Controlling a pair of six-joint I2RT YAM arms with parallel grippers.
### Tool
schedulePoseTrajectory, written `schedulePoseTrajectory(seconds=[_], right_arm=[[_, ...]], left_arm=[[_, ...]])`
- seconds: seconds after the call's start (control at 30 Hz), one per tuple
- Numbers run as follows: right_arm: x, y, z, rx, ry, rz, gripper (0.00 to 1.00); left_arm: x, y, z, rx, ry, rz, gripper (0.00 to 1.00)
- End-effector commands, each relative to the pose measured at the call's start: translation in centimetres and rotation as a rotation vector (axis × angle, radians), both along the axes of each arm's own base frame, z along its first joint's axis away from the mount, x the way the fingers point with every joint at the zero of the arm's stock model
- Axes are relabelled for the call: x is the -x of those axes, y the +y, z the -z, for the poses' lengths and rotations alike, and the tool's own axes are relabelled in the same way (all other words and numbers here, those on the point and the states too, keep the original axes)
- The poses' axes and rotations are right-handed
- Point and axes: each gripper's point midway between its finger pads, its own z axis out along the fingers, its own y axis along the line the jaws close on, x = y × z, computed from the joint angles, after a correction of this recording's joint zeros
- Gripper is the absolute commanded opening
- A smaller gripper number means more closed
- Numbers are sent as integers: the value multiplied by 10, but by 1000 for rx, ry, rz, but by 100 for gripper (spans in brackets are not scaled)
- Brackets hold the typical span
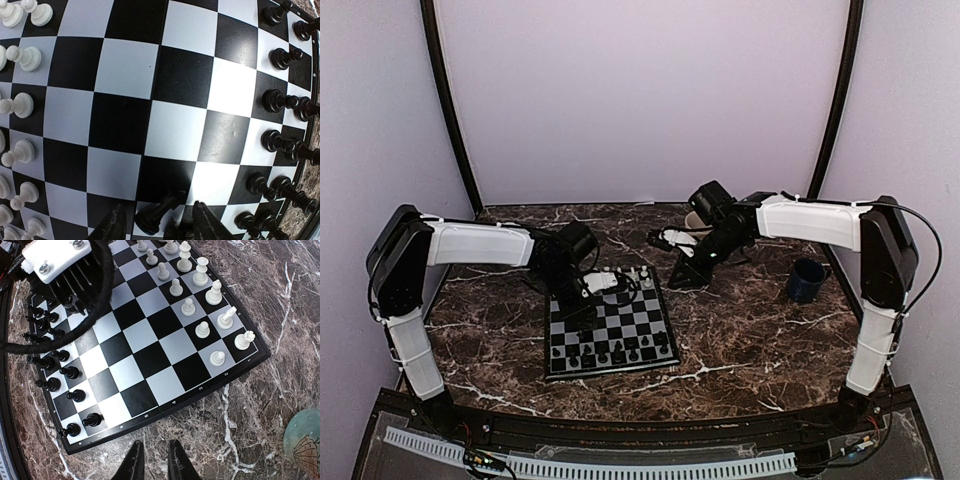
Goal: Set up the chess pieces on the board
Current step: Pick up the rook from the chessboard.
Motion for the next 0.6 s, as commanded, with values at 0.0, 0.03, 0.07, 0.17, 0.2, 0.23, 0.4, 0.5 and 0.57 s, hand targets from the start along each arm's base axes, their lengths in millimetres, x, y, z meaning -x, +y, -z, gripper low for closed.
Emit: schedulePoseTrajectory(seconds=[0.0,0.03,0.07,0.17,0.2,0.23,0.4,0.5,0.57], right_arm=[[4,3,4,1,10,-20,19],[4,3,5,2,12,-20,19],[3,3,5,2,12,-20,19],[3,3,6,2,13,-21,19],[4,3,6,4,15,-20,19],[3,3,7,5,16,-21,19],[4,4,8,6,19,-21,19],[3,4,8,6,20,-21,19],[4,4,9,8,23,-22,19]], left_arm=[[-6,-5,-8,18,-32,45,47],[-6,-4,-7,12,-31,46,47],[-6,-3,-6,6,-32,46,47],[-4,0,-2,-7,-27,49,45],[-3,1,-1,-7,-24,49,44],[-2,1,-1,-6,-22,50,43],[2,3,-5,6,-25,49,35],[6,5,-7,14,-26,47,33],[9,7,-8,16,-26,42,33]])
